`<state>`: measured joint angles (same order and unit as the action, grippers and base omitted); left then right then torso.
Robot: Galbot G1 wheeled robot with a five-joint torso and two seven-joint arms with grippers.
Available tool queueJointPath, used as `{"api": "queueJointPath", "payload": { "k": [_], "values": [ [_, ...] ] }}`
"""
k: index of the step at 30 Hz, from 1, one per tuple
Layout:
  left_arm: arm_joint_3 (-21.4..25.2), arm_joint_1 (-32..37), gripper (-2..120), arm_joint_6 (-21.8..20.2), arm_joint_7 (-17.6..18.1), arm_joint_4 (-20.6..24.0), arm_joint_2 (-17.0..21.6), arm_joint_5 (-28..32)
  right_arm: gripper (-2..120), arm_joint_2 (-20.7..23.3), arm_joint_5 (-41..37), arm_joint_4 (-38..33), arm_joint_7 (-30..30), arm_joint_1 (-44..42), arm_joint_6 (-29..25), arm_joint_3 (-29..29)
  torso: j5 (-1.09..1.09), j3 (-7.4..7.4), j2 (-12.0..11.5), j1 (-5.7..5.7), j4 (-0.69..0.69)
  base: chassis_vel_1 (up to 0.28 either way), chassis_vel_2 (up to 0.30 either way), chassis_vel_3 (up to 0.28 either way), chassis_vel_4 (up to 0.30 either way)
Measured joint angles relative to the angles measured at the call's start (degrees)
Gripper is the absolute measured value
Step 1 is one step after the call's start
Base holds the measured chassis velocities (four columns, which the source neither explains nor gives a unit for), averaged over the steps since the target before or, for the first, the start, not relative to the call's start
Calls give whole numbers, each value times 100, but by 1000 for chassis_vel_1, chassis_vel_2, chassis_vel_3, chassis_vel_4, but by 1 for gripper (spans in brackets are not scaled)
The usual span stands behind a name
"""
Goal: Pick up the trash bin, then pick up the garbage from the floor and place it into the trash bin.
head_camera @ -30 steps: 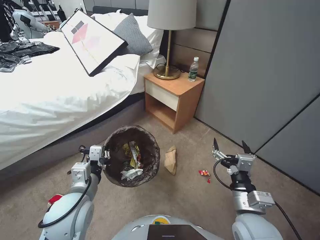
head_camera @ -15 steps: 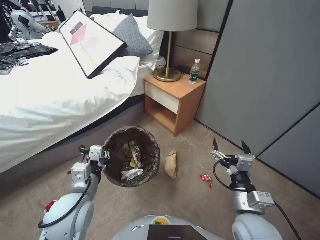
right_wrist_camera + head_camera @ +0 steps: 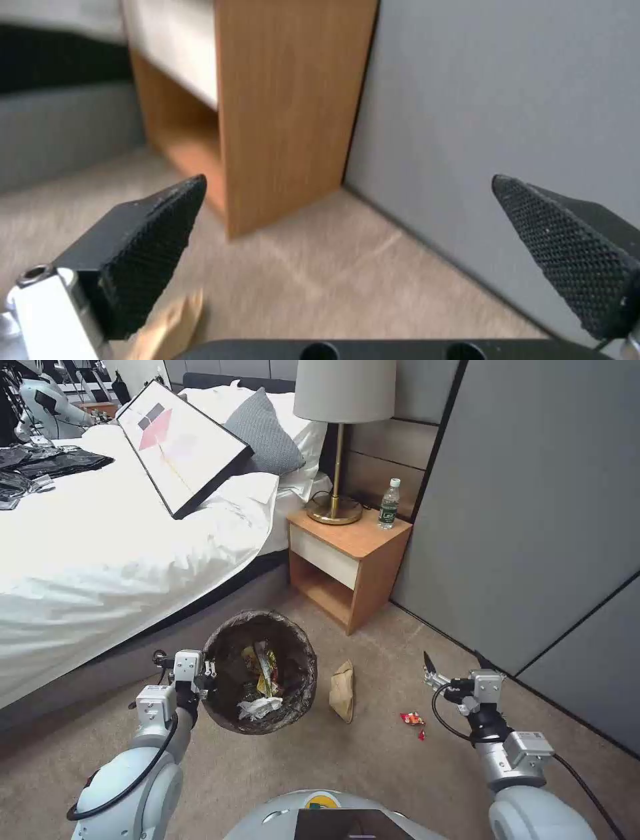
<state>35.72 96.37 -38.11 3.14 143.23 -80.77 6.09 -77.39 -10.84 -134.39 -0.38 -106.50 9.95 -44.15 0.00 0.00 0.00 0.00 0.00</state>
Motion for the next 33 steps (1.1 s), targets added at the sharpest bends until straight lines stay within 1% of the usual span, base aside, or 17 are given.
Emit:
{"api": "queueJointPath", "payload": {
  "k": [3,5,7,8,11,12,14,16,18,19,21,22,23,25,27,29,33],
  "values": [
    [20,18,2,-8,6,1,0,2,100,215,-266,309,-90,95,268,1,0,0,0,0,0,0,0,0,0],
    [24,23,2,-11,7,1,2,3,100,260,-297,395,-93,133,296,22,0,0,0,0,0,0,0,0,0],
    [32,41,2,-17,9,4,8,10,100,418,-390,712,-133,272,353,112,0,0,0,0,0,0,0,0,0],
    [32,41,2,-17,9,4,8,10,100,418,-390,712,-133,272,353,112,0,0,0,0,0,0,0,0,0],
    [32,52,2,-24,11,5,13,13,100,610,-527,1175,-194,453,414,287,1,0,0,0,1,0,0,0,0],
    [32,52,2,-24,11,5,13,13,100,610,-527,1175,-194,453,414,287,1,0,0,0,1,0,0,0,0],
    [32,59,2,-29,12,5,15,13,100,787,-563,1592,-261,562,428,453,1,0,0,0,0,0,0,0,0],
    [32,62,2,-30,12,5,15,13,100,837,-566,1714,-276,601,429,505,1,0,0,0,0,0,0,0,0],
    [30,70,2,-31,14,5,7,11,100,954,-602,2152,-280,789,434,684,1,0,0,0,0,0,0,0,0],
    [30,70,2,-31,14,5,7,11,100,954,-602,2152,-280,789,434,684,1,0,0,0,0,0,0,0,0],
    [29,75,2,-32,15,5,5,6,100,977,-616,2443,-259,958,434,806,1,0,0,0,0,0,0,0,0],
    [29,75,2,-32,15,5,5,6,100,977,-616,2443,-259,958,434,806,1,0,0,0,0,0,0,0,0],
    [29,75,2,-31,18,4,5,5,100,979,-641,2605,-248,1059,436,868,0,0,0,0,0,0,0,0,0],
    [29,75,2,-30,23,5,4,4,100,980,-666,2683,-243,1110,438,896,1,0,0,0,0,0,0,0,0],
    [29,75,2,-21,35,5,0,4,100,974,-748,2946,-234,1257,453,969,0,0,0,0,1,0,0,0,0],
    [29,74,2,-21,37,5,0,4,100,973,-772,3024,-234,1292,456,988,1,0,0,0,1,0,0,0,0],
    [22,62,2,-18,39,5,-1,3,100,986,-924,3404,-250,1470,495,1083,0,0,0,0,0,0,0,0,0]
  ]
}}
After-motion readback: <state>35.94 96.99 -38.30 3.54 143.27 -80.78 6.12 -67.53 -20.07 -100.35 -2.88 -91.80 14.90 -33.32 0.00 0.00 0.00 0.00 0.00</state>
